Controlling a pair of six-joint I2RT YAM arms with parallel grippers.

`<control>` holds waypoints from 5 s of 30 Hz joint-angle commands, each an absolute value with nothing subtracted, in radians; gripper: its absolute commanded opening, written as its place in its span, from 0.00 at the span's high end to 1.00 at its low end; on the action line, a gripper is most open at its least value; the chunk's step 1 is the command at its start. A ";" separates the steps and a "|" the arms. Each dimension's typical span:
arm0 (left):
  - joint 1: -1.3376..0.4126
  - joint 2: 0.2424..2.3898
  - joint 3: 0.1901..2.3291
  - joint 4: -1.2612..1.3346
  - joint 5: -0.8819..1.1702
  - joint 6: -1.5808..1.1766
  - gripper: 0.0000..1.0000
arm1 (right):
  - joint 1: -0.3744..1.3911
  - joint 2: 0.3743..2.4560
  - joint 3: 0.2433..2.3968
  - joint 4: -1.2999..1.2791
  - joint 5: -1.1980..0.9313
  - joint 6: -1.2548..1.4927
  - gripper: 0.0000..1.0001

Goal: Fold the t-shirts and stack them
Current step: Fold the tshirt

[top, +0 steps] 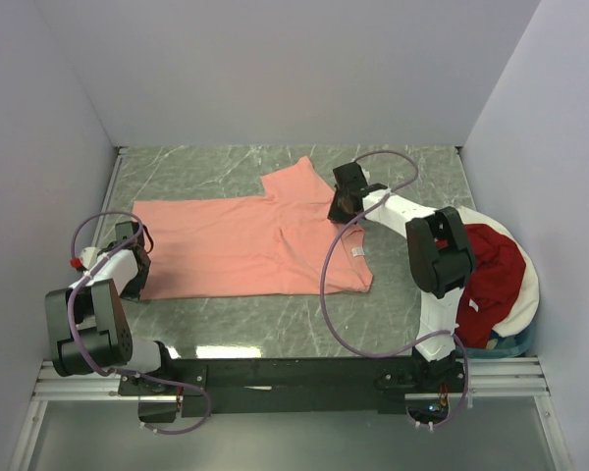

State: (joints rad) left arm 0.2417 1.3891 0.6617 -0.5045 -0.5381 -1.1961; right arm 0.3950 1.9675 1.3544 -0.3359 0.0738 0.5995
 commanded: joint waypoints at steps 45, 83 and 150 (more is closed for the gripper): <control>0.126 1.120 0.727 -0.606 -0.511 -1.279 0.30 | 0.501 1.525 0.985 -0.263 0.052 0.744 0.50; -0.152 1.361 0.745 -0.587 -0.399 -1.267 0.31 | 0.226 1.289 0.578 -0.371 0.034 0.890 0.48; -0.094 1.377 1.001 -0.755 -0.417 -1.235 0.35 | 0.520 1.110 0.832 -0.418 0.069 0.761 0.49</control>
State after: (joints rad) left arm -0.1284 1.3209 0.7723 -0.7177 -0.3576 -1.2957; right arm 0.5514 1.0798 0.6304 -0.4667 -0.0101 0.8993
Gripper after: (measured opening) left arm 0.636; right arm 0.510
